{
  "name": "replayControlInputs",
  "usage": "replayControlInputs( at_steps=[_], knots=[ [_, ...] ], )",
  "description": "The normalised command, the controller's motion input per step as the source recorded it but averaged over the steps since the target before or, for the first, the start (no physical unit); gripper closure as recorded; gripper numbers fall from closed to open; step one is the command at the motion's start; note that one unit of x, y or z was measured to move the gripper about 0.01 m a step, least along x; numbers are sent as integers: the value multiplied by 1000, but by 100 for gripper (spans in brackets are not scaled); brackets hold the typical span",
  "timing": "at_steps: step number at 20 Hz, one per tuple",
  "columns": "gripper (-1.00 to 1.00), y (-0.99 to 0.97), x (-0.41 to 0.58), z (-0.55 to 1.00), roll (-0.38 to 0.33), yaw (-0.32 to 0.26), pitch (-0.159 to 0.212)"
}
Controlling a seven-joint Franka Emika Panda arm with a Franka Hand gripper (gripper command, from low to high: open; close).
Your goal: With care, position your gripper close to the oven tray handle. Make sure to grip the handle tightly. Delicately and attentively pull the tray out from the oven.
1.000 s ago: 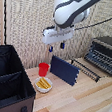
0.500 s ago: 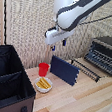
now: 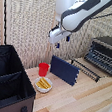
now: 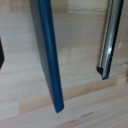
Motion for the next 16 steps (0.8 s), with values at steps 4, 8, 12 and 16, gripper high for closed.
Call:
replayControlInputs(
  at_steps=[4,8,12,16],
  knots=[
    [-100,-349,0,112,-265,108,-75],
    [-100,-351,-6,84,-280,115,-90],
    [-100,-399,-19,16,-290,105,-67],
    [-100,-433,-2,0,-291,72,-52]
  ],
)
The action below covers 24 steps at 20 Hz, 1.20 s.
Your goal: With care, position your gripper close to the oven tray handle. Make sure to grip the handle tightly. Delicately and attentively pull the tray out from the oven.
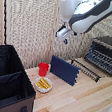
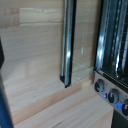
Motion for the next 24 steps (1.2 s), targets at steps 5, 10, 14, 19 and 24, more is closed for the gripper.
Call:
replayControlInputs(
  at_steps=[5,10,14,19,24],
  knots=[
    [-100,-422,-3,-35,-292,4,4],
    [-100,-394,0,-57,-309,0,33],
    [-100,-427,2,-167,-264,0,9],
    [-100,-472,2,-235,-215,-12,4],
    [-100,-506,0,-143,-190,-39,0]
  ],
)
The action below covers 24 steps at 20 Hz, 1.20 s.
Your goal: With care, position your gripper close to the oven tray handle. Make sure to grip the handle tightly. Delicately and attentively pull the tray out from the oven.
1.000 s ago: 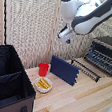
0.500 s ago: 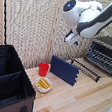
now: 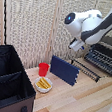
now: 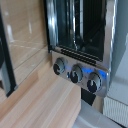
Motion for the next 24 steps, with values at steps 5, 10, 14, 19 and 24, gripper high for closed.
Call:
replayControlInputs(
  at_steps=[5,10,14,19,24],
  knots=[
    [-100,-517,26,-164,-80,-56,-32],
    [-100,-441,0,-261,-93,-53,-23],
    [-100,-428,50,-262,-114,-24,6],
    [-100,-408,129,-233,-171,-2,67],
    [-100,-361,81,-54,-202,114,114]
  ],
)
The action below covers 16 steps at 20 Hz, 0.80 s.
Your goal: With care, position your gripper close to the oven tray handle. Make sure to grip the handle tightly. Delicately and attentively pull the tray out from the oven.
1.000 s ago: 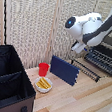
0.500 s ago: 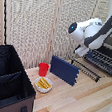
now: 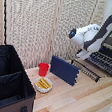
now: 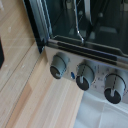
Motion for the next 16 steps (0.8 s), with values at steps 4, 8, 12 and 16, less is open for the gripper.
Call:
replayControlInputs(
  at_steps=[4,8,12,16],
  knots=[
    [-100,-311,0,-103,-182,212,114],
    [-100,-301,0,-111,-148,252,60],
    [-100,-263,0,-74,-88,306,16],
    [-100,-344,8,-66,-55,300,10]
  ],
)
